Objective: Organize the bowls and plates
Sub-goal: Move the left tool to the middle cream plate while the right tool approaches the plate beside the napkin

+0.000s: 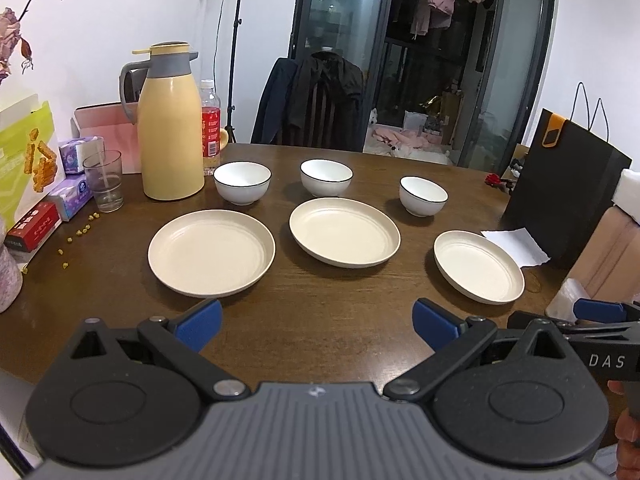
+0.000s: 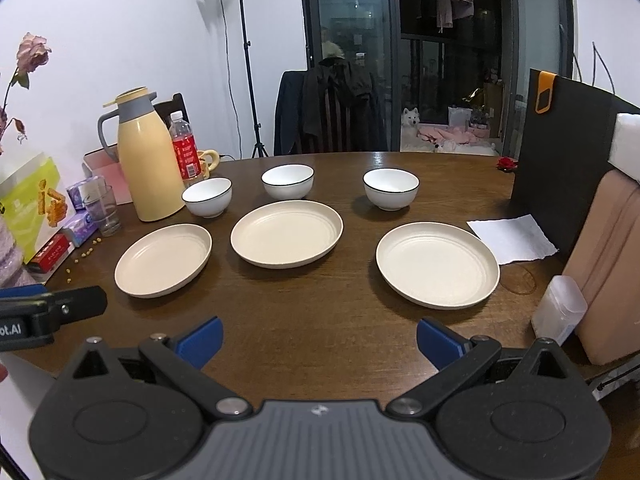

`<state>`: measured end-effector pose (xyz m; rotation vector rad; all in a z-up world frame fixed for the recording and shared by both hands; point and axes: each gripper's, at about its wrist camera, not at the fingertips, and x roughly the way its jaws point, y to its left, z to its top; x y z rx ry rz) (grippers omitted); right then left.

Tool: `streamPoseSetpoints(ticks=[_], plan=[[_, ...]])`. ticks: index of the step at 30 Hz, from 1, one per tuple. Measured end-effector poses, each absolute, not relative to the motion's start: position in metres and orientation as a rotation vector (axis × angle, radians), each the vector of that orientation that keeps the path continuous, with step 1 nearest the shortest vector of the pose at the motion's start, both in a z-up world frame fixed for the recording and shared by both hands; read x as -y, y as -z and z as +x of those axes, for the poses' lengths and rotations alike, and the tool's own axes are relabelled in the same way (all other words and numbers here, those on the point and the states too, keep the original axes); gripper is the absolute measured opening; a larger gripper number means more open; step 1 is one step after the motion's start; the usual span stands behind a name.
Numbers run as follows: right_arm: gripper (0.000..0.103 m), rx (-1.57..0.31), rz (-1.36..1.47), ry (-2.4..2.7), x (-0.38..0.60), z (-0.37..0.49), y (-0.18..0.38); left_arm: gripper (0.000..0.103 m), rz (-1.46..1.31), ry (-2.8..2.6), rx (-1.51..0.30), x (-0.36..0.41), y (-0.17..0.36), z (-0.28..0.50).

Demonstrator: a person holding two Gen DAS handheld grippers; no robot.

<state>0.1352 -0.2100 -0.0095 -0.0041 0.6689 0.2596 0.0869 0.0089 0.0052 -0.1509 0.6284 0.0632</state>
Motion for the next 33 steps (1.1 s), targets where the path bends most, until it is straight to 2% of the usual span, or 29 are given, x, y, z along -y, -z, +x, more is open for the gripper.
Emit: streamPoseSetpoints(ticks=[33], plan=[[0.103, -0.721, -0.011, -0.232, 0.154, 0.280, 0.022, 0.103, -0.114, -0.020, -0.673, -0.058, 0.006, 0.238]])
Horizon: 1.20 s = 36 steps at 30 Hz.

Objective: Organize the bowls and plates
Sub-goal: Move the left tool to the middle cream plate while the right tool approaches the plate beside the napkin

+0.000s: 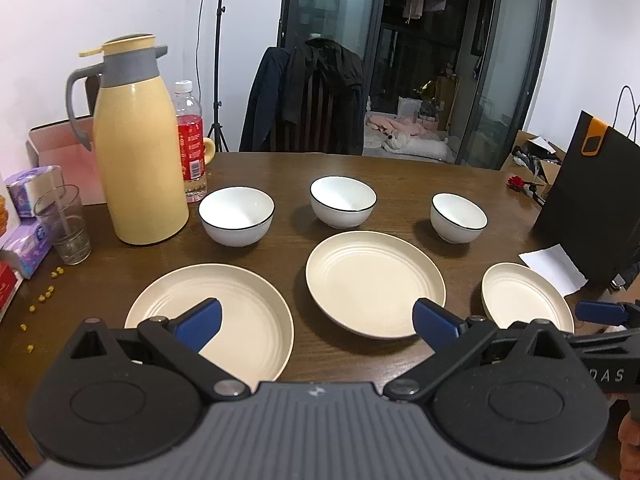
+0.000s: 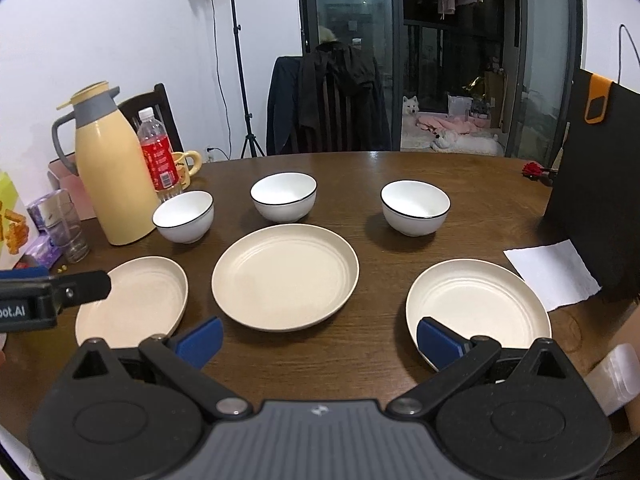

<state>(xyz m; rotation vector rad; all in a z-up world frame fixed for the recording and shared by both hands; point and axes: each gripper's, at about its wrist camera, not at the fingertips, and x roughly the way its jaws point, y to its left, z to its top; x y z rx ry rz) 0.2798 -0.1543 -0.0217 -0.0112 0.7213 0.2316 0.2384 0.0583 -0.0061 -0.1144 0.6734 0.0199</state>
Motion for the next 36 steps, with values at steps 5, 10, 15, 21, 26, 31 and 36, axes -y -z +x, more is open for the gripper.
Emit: streamPoseSetpoints(ticks=[5, 10, 15, 21, 26, 31, 36], plan=[[0.103, -0.758, -0.009, -0.257, 0.155, 0.305, 0.025, 0.103, -0.109, -0.022, -0.695, -0.055, 0.008, 0.263], [0.103, -0.784, -0.011, -0.285, 0.162, 0.334, 0.027, 0.103, -0.115, -0.050, -0.721, -0.049, 0.013, 0.290], [0.102, -0.842, 0.026, -0.321, 0.172, 0.370, 0.034, 0.103, -0.122, -0.079, -0.765, -0.047, 0.021, 0.317], [0.101, -0.896, 0.041, -0.320, 0.180, 0.402, 0.050, 0.103, -0.125, -0.090, -0.813, -0.045, 0.034, 0.345], [0.097, -0.929, 0.056, -0.328, 0.182, 0.425, 0.063, 0.103, -0.121, -0.100, -0.860, -0.046, 0.047, 0.367], [0.094, -0.966, 0.084, -0.349, 0.186, 0.446, 0.077, 0.103, -0.136, -0.112, -0.904, -0.050, 0.059, 0.393], [0.087, -1.015, 0.106, -0.359, 0.187, 0.466, 0.090, 0.103, -0.187, -0.117, -0.984, -0.059, 0.073, 0.420]])
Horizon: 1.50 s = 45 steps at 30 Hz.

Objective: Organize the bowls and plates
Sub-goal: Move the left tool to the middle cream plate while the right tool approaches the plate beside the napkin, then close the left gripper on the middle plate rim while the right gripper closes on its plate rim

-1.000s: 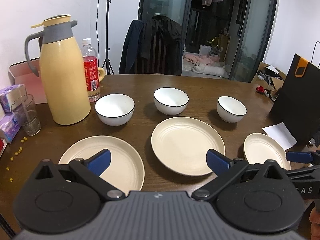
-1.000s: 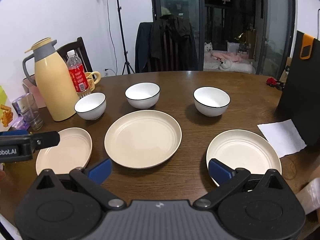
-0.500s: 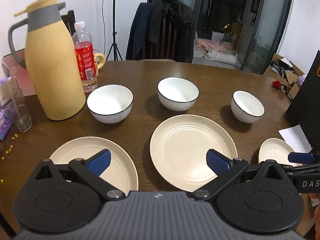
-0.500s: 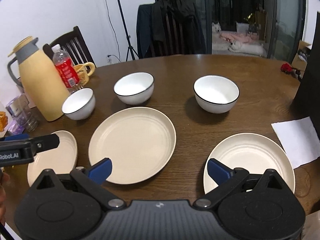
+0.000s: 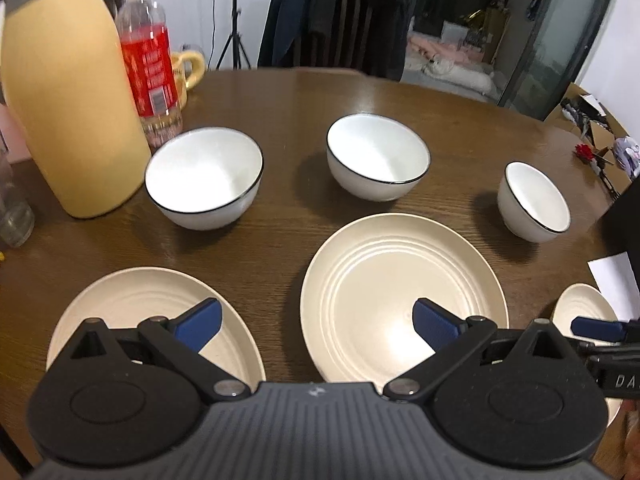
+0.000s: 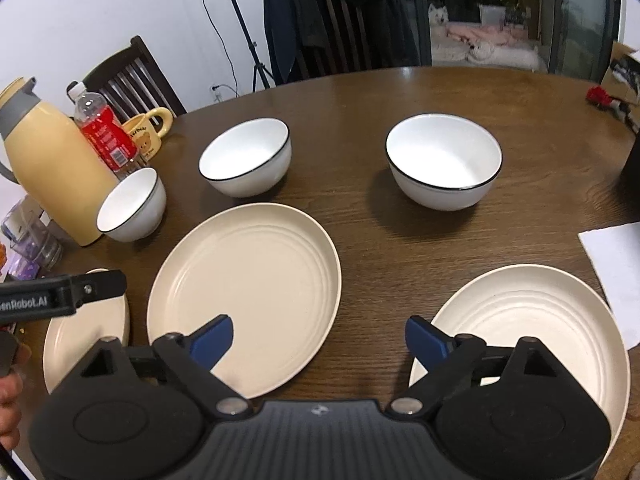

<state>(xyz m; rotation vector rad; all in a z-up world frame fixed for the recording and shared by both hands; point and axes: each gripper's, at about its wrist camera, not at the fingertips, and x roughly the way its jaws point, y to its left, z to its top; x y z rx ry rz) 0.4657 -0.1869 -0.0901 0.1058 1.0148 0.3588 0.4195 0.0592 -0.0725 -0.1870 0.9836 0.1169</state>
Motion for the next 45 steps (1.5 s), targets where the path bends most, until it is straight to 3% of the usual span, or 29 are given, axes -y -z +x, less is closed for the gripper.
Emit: streamPoseSetpoints(ticks=[8, 12, 17, 24, 30, 38, 45], plan=[[0.077, -1.076, 0.163, -0.367, 0.189, 0.496, 0.108, 0.103, -0.218, -0.111, -1.071, -0.066, 0.090, 0.452], [0.065, -1.106, 0.199, -0.365, 0.190, 0.509, 0.117, 0.099, -0.237, -0.109, -1.099, -0.069, 0.099, 0.463], [0.056, -1.149, 0.241, -0.364, 0.189, 0.520, 0.129, 0.081, -0.250, -0.119, -1.132, -0.075, 0.108, 0.474], [0.033, -1.187, 0.300, -0.364, 0.191, 0.526, 0.140, 0.069, -0.237, -0.134, -1.174, -0.080, 0.118, 0.484], [0.023, -1.201, 0.325, -0.367, 0.194, 0.526, 0.144, 0.056, -0.257, -0.120, -1.204, -0.085, 0.122, 0.490], [0.017, -1.211, 0.347, -0.365, 0.193, 0.529, 0.148, 0.029, -0.268, -0.096, -1.229, -0.083, 0.129, 0.497], [0.010, -1.220, 0.371, -0.360, 0.193, 0.529, 0.153, 0.016, -0.287, -0.077, -1.240, -0.082, 0.134, 0.499]])
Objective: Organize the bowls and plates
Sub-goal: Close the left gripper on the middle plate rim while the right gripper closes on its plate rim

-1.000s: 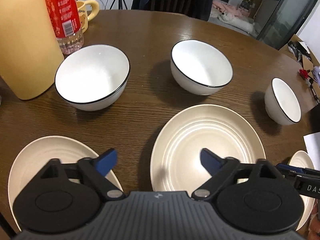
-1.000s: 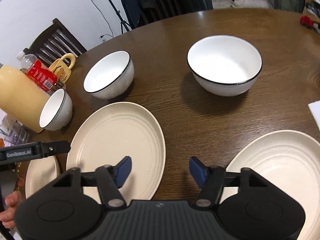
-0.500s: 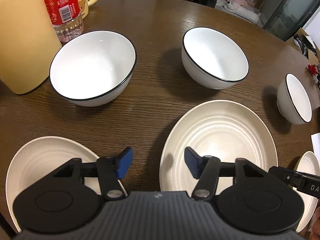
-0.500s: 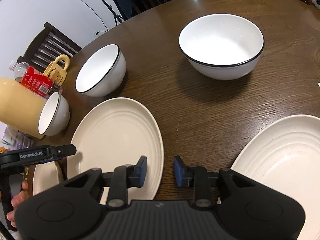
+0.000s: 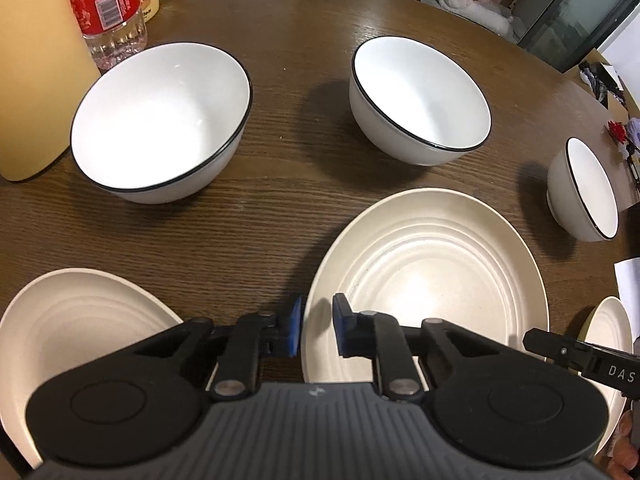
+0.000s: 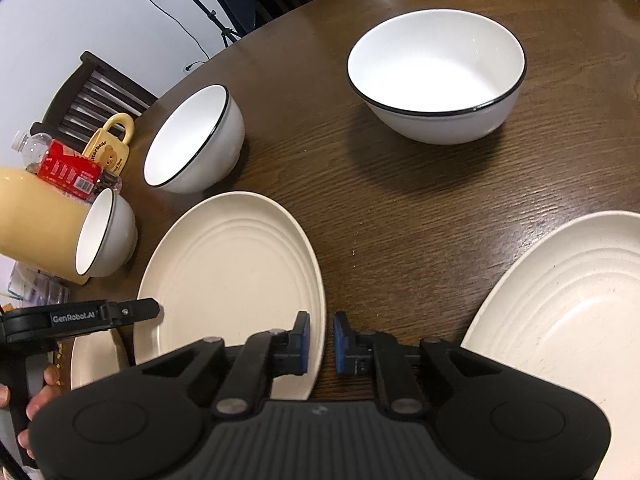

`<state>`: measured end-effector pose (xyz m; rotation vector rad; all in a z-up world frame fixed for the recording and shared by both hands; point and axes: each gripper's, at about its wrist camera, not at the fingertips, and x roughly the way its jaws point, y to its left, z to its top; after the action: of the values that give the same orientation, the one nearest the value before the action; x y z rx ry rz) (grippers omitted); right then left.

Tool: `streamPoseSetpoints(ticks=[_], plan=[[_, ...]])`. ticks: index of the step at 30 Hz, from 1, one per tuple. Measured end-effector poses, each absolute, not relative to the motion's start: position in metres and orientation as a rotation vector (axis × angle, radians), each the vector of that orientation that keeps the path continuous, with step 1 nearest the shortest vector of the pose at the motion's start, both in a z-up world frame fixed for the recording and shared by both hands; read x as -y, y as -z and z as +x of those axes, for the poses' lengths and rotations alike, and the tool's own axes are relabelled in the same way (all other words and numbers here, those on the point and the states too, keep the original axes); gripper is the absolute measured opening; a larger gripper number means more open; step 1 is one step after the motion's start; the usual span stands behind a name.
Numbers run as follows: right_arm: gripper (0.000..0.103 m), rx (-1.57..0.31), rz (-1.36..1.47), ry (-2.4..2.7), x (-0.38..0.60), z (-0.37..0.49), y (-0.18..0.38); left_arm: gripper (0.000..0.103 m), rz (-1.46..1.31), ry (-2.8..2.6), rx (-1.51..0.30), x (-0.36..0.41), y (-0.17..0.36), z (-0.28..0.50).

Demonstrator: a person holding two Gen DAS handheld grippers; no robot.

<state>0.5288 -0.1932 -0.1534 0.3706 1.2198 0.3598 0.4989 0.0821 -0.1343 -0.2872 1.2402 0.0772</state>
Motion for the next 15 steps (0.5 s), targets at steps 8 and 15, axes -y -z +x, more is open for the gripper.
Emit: streamPoseSetpoints(ticks=[8, 15], plan=[[0.005, -1.221, 0.385, -0.357, 0.1956, 0.5287, 0.1576, 0.009, -0.293, -0.078, -1.234, -0.0819, 0.1353, 0.4973], [0.004, -1.211, 0.371, -0.360, 0.1945, 0.5270, 0.1567, 0.009, -0.286, -0.088, -1.228, -0.0806, 0.1345, 0.4950]])
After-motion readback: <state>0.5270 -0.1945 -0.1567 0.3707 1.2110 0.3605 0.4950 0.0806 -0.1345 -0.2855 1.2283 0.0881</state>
